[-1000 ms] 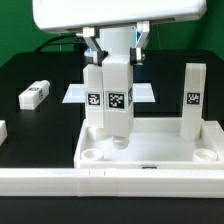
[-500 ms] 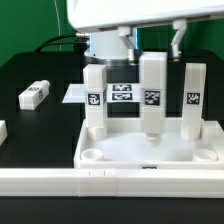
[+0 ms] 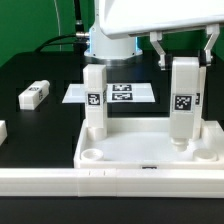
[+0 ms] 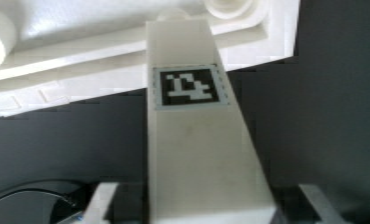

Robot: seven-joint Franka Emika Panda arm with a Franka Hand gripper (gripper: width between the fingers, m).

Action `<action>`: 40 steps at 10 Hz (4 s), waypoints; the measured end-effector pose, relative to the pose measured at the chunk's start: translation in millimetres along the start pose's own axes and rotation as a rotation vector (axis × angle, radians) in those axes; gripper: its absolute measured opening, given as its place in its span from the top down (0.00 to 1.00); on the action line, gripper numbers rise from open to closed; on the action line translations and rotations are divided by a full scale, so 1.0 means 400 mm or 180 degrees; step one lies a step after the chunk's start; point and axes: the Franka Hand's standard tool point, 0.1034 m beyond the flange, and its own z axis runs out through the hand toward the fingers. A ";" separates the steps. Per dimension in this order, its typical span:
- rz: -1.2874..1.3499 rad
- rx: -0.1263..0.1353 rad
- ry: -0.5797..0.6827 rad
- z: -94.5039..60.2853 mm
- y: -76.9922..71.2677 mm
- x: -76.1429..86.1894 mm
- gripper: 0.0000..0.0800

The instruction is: Assemble desk

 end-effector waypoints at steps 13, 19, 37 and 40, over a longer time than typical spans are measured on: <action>-0.0257 0.0001 -0.0042 0.048 -0.087 -0.058 0.63; -0.0273 -0.0008 0.0064 0.059 -0.083 -0.057 0.63; -0.0143 -0.0075 -0.1129 0.051 -0.057 -0.033 0.19; -0.0115 -0.0110 -0.1350 0.081 -0.068 -0.010 0.19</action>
Offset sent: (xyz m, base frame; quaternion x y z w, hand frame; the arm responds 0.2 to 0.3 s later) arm 0.0026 0.0199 -0.0021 0.0083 0.0083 0.0190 0.9998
